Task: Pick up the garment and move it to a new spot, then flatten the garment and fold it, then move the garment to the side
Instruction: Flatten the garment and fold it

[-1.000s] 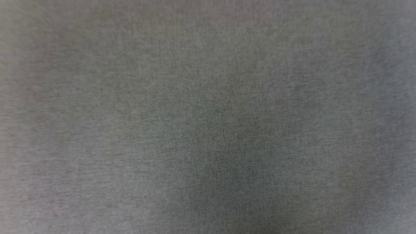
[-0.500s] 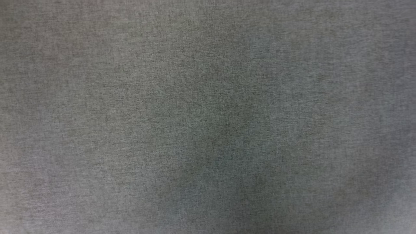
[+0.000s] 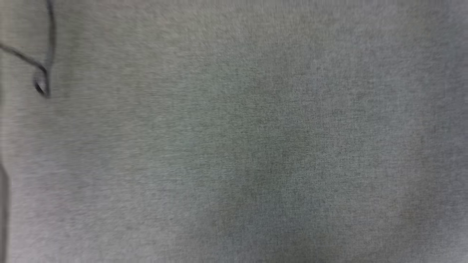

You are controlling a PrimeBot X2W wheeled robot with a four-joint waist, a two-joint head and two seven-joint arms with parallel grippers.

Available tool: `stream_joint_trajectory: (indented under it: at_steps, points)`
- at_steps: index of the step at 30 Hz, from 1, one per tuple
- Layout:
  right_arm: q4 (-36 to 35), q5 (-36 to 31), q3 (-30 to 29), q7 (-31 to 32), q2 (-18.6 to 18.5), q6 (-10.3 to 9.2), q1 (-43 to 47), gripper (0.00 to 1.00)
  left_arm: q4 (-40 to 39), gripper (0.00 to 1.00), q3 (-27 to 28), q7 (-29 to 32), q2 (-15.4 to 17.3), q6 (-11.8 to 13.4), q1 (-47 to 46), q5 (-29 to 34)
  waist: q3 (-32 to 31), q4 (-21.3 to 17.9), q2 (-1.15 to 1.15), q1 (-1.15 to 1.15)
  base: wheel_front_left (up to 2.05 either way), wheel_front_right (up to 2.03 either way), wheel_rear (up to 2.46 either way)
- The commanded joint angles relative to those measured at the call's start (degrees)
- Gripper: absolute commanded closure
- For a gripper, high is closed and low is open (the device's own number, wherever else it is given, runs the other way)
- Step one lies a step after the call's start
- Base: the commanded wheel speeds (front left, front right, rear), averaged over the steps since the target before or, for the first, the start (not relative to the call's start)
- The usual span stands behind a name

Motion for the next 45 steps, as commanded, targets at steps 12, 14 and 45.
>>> stream_joint_trajectory:
  at_steps: [12, 14, 45]
  points:
    - [-12.4, 10.2, 5.0, 6.2, -6.8, -0.12, 31.4, 1.00, -14.1, 1.00, 2.4, -1.9, 3.9, 1.0, 40.1, -5.1, -18.3, 1.6, 0.00, -0.01, 0.00, 0.00, 0.00]
    - [-14.6, 10.7, 4.7, 7.7, -7.4, -0.13, 36.5, 1.00, -18.2, 1.00, 3.0, -1.8, 5.3, 2.2, 46.8, -5.7, -20.4, 1.5, 0.00, -0.01, 0.00, 0.00, 0.00]
    - [-53.0, 0.1, -24.7, 30.6, 6.4, -0.11, 90.8, 1.00, -67.1, 1.00, 5.4, 18.3, 14.1, 24.4, 95.1, -16.4, -32.7, 4.8, 0.00, -0.01, 0.00, 0.00, 0.00]
